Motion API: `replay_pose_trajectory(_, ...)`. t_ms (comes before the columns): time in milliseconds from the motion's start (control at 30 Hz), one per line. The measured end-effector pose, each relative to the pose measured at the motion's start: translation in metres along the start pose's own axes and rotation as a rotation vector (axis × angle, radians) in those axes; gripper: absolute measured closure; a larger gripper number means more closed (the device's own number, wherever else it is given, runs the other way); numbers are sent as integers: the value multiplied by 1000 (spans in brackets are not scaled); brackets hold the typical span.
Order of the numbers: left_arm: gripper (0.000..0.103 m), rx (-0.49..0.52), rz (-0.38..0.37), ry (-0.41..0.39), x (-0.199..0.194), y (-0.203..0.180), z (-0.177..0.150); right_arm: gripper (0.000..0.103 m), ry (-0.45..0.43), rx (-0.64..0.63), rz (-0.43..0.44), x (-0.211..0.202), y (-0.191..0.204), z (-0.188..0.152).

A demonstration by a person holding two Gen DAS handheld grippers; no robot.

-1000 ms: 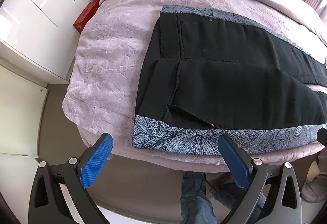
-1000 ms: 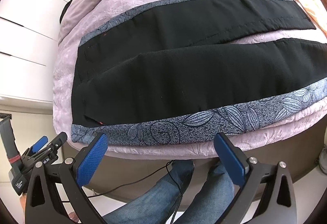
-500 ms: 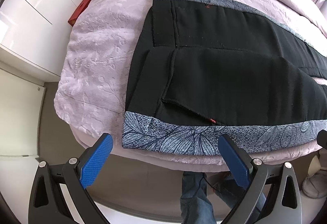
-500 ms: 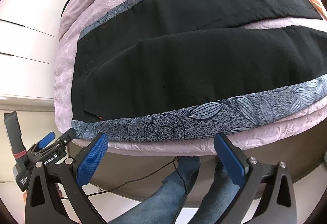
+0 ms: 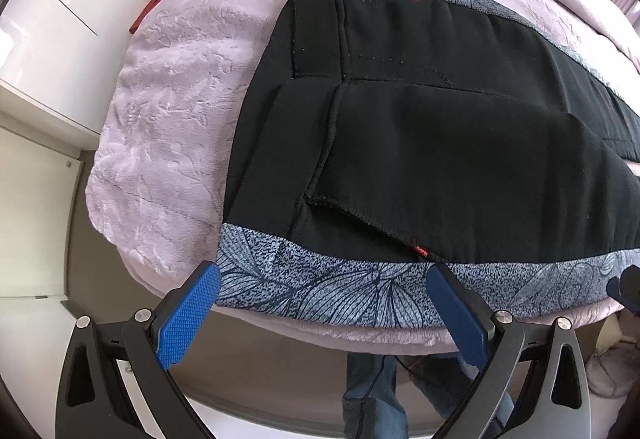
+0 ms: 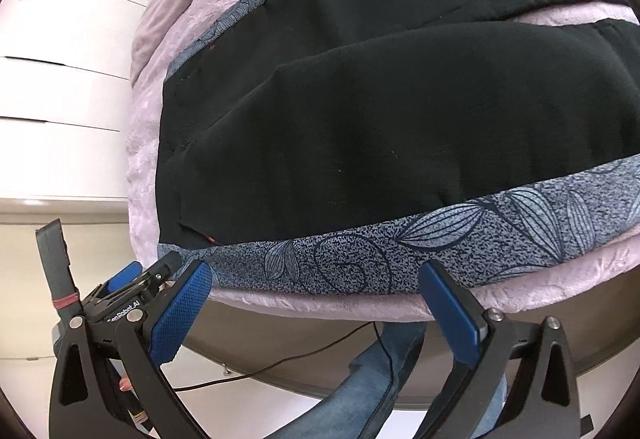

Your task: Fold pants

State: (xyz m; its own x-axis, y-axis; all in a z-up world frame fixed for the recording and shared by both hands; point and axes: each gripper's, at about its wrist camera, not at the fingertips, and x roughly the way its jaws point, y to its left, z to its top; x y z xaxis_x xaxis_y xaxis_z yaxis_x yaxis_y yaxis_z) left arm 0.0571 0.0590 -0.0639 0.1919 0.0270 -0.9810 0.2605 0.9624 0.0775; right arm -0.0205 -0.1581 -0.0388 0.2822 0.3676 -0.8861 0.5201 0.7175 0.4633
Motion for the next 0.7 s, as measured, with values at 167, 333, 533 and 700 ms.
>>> replay_pose_trajectory(167, 0, -47, -119, -40, 3, 12, -1, 0, 12, -1, 91, 3, -7, -1)
replay_pose_trajectory(333, 6, -94, -262, -52, 5, 31, -14, 24, 67, 34, 235, 13, -30, -17)
replay_pose_trajectory(533, 7, -131, -338, -23, 10, 41, -28, 25, 90, 97, 285, 36, -56, -30)
replay_pose_trajectory(700, 7, -158, -356, -11, 10, 39, -36, 25, 53, 190, 449, 49, -66, -25)
